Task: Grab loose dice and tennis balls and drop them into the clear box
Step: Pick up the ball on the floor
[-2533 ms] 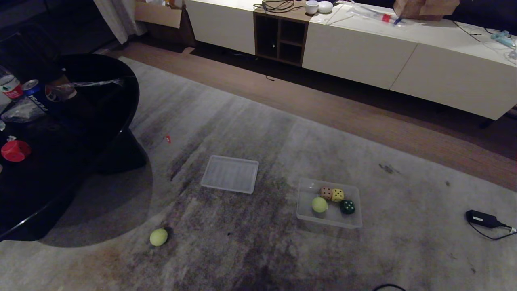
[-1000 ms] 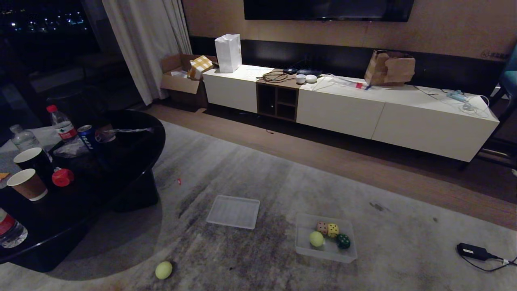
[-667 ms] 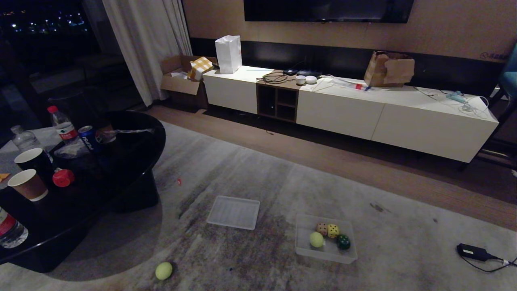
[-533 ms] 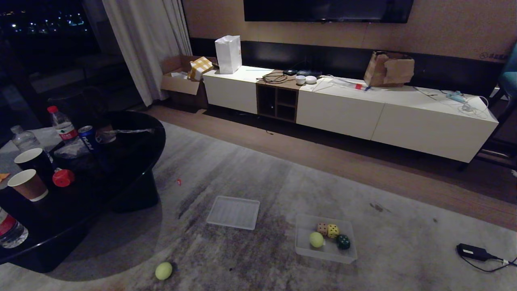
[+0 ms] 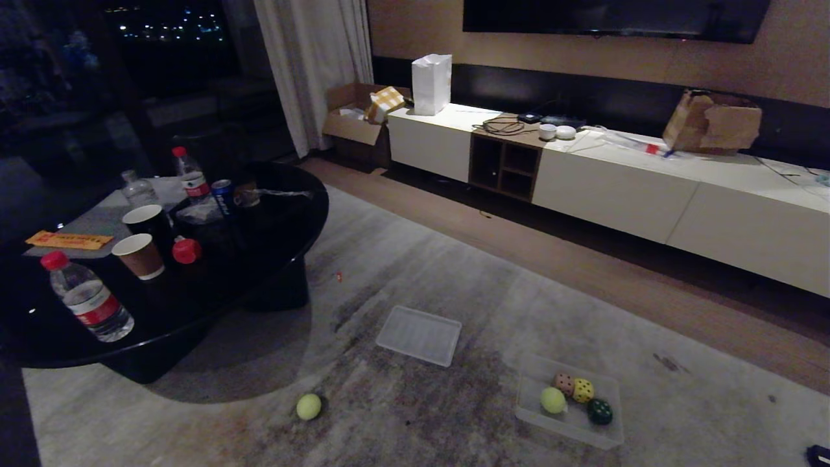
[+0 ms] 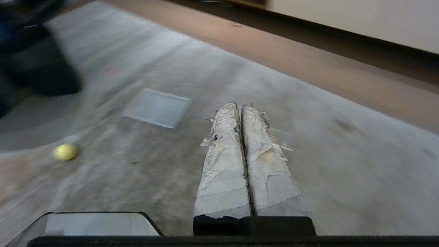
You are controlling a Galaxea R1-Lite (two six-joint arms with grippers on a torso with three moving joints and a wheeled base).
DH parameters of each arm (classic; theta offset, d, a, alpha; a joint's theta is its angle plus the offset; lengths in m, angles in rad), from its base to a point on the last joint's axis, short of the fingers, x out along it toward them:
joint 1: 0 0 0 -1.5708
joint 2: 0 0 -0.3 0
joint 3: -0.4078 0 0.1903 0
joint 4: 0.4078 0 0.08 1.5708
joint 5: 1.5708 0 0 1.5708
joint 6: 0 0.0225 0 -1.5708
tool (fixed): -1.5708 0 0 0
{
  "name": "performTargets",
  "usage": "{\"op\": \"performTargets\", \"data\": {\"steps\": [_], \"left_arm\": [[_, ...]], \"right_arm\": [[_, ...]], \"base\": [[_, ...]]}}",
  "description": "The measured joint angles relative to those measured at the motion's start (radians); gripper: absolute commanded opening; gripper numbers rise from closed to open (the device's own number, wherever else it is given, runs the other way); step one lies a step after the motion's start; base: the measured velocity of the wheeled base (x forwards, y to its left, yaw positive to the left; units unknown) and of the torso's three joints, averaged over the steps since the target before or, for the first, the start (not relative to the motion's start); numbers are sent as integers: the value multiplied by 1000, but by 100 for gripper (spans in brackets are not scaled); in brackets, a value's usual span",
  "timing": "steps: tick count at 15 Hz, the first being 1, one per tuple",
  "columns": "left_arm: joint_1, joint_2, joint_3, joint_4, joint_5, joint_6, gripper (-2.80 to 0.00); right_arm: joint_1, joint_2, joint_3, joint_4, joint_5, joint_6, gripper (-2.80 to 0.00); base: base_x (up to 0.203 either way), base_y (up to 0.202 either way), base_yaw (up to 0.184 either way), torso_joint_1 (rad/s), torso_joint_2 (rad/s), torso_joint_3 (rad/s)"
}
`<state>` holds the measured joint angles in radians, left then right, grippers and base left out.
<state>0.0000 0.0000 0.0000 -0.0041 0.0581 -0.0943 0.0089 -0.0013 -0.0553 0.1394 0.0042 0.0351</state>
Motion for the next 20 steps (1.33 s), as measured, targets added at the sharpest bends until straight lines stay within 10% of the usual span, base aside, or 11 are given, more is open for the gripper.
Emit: {"op": "performTargets", "data": {"steps": [20], "left_arm": [[0,0,0,0,1,-6,-280]], "right_arm": [[0,0,0,0,0,-1,-280]], "base": [[-1,-8,162,3,3,2]]}}
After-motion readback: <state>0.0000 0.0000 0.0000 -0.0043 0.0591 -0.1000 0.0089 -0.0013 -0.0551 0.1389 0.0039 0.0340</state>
